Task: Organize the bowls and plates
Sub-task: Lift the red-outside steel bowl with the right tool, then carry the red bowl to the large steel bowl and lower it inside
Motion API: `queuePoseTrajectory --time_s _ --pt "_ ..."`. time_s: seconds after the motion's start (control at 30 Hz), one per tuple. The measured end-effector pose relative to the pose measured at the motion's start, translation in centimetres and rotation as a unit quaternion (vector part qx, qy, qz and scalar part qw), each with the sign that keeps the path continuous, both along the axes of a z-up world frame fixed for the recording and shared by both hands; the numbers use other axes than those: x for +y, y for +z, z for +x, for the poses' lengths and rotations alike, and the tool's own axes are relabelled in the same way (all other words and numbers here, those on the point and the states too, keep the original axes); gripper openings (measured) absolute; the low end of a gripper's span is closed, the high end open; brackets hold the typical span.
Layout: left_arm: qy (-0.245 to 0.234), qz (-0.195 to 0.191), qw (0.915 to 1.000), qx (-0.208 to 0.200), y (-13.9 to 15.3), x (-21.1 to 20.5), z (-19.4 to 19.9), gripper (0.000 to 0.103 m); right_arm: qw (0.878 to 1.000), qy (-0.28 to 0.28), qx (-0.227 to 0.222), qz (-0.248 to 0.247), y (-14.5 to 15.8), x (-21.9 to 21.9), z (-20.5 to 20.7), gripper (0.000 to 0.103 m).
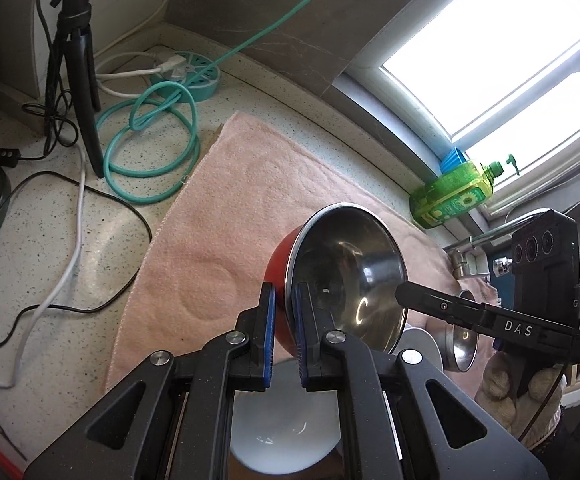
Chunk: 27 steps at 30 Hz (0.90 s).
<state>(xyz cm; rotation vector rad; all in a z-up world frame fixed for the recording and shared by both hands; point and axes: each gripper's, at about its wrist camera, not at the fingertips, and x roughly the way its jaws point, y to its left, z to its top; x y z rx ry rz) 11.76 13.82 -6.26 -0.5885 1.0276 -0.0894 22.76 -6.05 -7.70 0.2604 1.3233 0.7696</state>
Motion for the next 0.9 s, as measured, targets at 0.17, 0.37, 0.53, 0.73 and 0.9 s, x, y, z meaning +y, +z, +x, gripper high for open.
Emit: queuePoseTrajectory --time_s 0.17,0.37,0.53,0.73,0.9 --pt "-0.023 0.000 0.9997 -0.010 0.7 -2.1 0.5 0.008 1.000 -0.023 -0.006 0.006 1.0 -3.0 -0.5 0.007" --pt "-0.052 -0.007 0.9984 -0.019 1.4 -4.9 1.1 0.008 0.999 -0.052 -0.011 0.012 2.0 -6.9 -1.2 0.007" --pt "-0.080 -0.009 0.9965 -0.024 1.8 -7.5 1.7 0.008 0.997 -0.080 -0.016 0.012 2.6 -10.1 -1.6 0.007" --pt "-0.113 -0.010 0.9932 -0.028 2.3 -11.1 2.4 0.008 0.993 -0.112 -0.018 0.013 3.1 -14.2 -2.1 0.007" --pt "-0.139 -0.012 0.9898 -0.031 2.7 -14.4 3.0 0.008 0.990 -0.140 -0.021 0.013 3.6 -17.6 -2.3 0.007"
